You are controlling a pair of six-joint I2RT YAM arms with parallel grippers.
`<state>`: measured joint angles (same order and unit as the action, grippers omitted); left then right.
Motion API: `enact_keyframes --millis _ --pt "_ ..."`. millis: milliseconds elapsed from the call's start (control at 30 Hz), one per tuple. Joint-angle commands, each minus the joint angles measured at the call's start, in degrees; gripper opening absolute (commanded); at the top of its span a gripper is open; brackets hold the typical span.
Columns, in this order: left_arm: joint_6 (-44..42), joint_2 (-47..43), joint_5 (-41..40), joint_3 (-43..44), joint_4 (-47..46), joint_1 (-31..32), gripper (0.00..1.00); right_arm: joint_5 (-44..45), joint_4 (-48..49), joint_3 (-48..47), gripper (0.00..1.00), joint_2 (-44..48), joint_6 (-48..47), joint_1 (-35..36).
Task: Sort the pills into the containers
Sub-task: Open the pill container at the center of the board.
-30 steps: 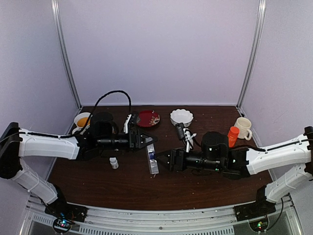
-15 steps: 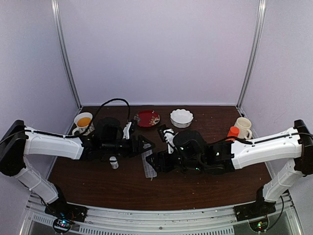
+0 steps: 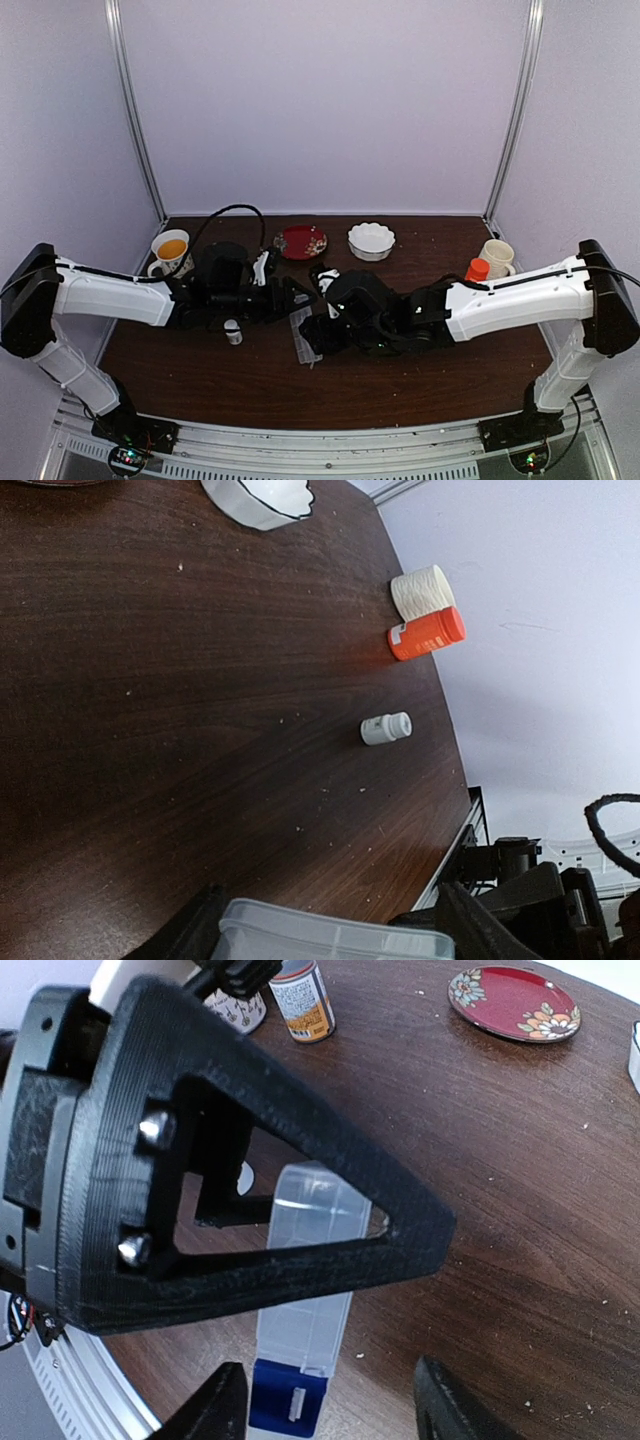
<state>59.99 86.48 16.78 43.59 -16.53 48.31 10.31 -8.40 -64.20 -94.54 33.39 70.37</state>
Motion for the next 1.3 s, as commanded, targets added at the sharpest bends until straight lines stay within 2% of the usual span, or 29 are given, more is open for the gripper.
enact_keyframes --millis 0,67,333,433,700,867,1067,1100,1167,1267 --pt "0.7 1.2 -2.0 -0.2 -1.5 0.1 0.56 3.3 -3.9 -1.7 0.55 -1.6 0.9 0.4" --pt "0.5 1.7 -1.9 0.1 -1.4 0.1 0.56 3.8 -3.7 -1.4 0.52 -1.3 1.4 0.4" --pt "0.2 2.5 -1.0 -0.4 -2.4 0.0 0.56 3.5 -0.3 1.6 0.30 1.0 2.4 0.4" --pt "0.5 2.6 -0.5 -0.6 -3.2 0.1 0.56 2.9 1.4 2.8 0.25 1.7 2.8 0.4" --pt "0.5 2.6 0.0 -1.1 -4.2 0.0 0.56 2.5 4.5 5.8 0.21 4.1 4.8 0.1" --pt "0.9 2.6 0.9 -1.6 -5.8 0.1 0.55 -3.8 14.1 11.7 0.21 6.6 8.0 -2.2" --pt "0.9 2.5 1.4 -1.8 -6.6 0.1 0.55 -9.9 23.8 18.0 0.25 8.8 11.1 -4.9" --pt "1.0 2.5 1.4 -1.9 -6.7 0.1 0.55 -10.1 23.6 18.1 0.30 9.0 11.0 -5.0" --pt "1.0 2.5 1.5 -1.9 -6.9 0.1 0.55 -10.1 22.9 18.1 0.45 9.2 10.7 -5.1" --pt "1.0 2.4 1.6 -2.0 -7.2 0.1 0.55 -9.3 21.6 18.3 0.55 9.7 10.0 -5.1"
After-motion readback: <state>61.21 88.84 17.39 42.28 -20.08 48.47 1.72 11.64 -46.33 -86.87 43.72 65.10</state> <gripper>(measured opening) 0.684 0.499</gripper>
